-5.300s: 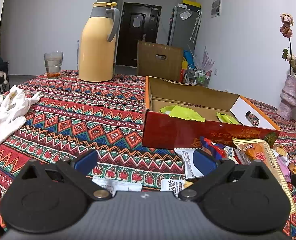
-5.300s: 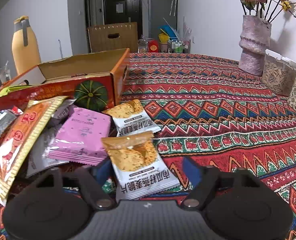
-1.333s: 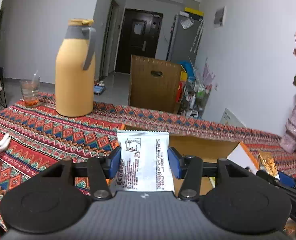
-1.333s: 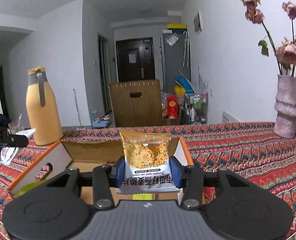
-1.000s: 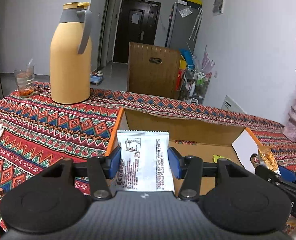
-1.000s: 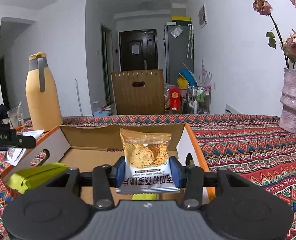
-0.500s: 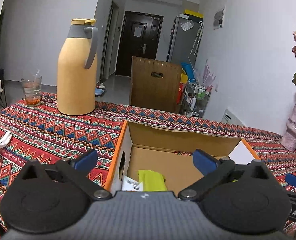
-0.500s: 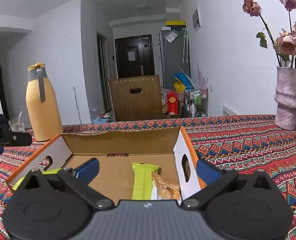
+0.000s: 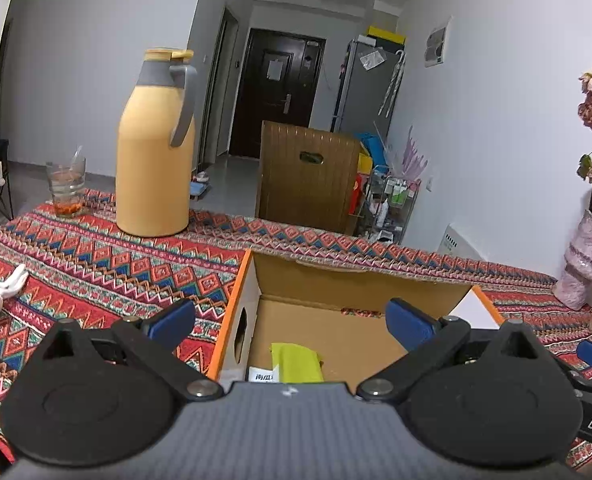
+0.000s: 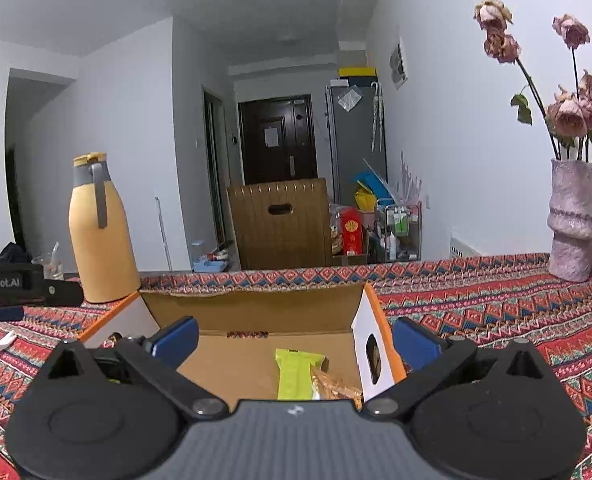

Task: Organize snacks
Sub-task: 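Open both grippers to drop the packets into the box, then pull both grippers back from the box toward the snack pile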

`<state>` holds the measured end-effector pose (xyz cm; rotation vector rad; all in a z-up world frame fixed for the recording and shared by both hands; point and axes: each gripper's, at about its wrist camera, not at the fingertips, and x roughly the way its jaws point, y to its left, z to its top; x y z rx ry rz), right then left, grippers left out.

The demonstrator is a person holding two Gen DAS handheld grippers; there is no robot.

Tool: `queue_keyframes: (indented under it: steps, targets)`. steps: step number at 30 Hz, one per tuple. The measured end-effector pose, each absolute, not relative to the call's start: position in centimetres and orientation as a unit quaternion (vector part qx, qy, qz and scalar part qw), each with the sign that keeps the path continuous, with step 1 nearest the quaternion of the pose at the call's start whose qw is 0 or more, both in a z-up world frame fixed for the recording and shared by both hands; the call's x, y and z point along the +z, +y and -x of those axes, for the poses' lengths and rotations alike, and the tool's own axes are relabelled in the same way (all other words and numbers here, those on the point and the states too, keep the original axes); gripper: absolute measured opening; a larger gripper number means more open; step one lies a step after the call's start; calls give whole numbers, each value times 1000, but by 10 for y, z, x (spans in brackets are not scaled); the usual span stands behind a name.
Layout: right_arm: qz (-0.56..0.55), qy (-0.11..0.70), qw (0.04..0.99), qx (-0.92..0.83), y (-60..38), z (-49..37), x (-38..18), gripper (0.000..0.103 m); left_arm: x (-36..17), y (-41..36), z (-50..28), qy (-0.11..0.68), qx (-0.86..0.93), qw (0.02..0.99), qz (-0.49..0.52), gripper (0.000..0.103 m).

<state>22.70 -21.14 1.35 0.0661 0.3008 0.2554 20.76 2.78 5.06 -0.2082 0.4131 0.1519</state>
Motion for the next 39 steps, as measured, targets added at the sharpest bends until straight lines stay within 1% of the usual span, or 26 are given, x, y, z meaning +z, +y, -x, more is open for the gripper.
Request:
queue_keyframes:
  steps: [9,17,28,39]
  targets:
    - [-28,136,981,134,-215,-200,30,103,67,28,-184,199,67,973,101,103]
    - [-34,143,980,138,-226,-170,24,103,68,30,-152,204,60,972,97,103]
    - [-39,165,979,115,-246,-125,2,103,49,29,-103,223,48,970,85,103]
    - [-26,182,979,90,-262,-86,-17,103,19,38,-74,240,63,965,89,103]
